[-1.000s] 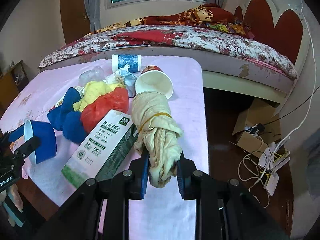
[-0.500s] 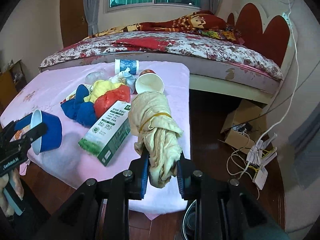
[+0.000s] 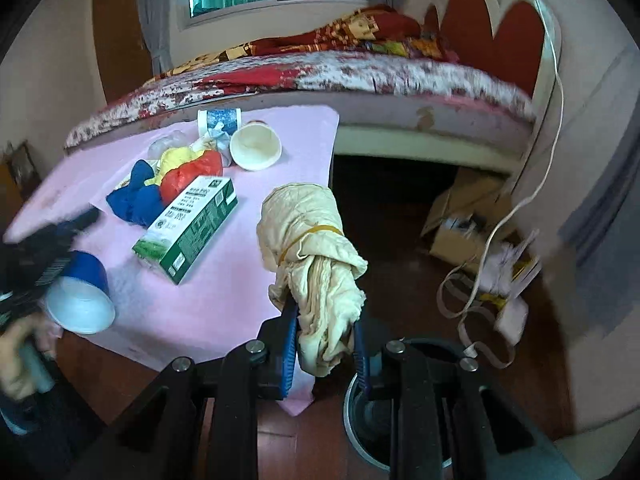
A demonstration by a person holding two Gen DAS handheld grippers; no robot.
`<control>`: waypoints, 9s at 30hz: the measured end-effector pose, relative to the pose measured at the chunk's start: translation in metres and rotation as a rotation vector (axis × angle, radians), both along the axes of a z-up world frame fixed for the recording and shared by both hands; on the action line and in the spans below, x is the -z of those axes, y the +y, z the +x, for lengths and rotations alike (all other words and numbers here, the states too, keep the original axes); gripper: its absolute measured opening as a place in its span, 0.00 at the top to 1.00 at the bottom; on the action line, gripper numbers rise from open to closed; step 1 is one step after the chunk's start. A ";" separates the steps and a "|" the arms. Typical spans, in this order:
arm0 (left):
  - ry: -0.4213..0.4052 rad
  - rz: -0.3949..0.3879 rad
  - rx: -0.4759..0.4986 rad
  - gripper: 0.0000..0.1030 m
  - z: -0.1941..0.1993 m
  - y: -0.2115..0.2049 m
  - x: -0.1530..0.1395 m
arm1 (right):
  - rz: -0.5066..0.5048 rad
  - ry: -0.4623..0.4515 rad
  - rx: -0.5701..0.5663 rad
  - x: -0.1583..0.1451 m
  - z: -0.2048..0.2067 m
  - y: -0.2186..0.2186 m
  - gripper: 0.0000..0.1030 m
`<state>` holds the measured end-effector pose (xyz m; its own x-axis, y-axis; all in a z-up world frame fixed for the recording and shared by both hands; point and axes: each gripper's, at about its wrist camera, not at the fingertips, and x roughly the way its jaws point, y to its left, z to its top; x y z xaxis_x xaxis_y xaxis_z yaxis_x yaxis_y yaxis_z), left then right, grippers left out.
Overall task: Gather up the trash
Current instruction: 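Lift the white cup with the left tool while the right tool carries the beige cloth toward the bin, then drop the white cup and beige cloth into the black bin, opening both tools, then grasp the blue cloth with the left tool while the right tool grasps the milk carton, then carry the blue cloth and milk carton over the black bin with both tools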
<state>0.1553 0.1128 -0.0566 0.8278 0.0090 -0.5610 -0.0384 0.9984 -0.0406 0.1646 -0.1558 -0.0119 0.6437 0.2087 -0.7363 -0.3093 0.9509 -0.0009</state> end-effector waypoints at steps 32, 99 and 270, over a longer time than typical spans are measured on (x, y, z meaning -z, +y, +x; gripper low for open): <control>-0.074 0.067 -0.216 0.12 -0.091 -0.040 0.031 | -0.015 0.042 -0.115 0.029 0.021 0.071 0.75; -0.102 -0.027 0.265 0.96 -0.042 -0.159 -0.040 | -0.025 -0.057 0.135 -0.004 -0.046 -0.087 0.75; 0.038 -0.017 0.180 0.66 -0.011 -0.079 -0.036 | 0.029 -0.094 0.002 -0.015 0.001 0.017 0.43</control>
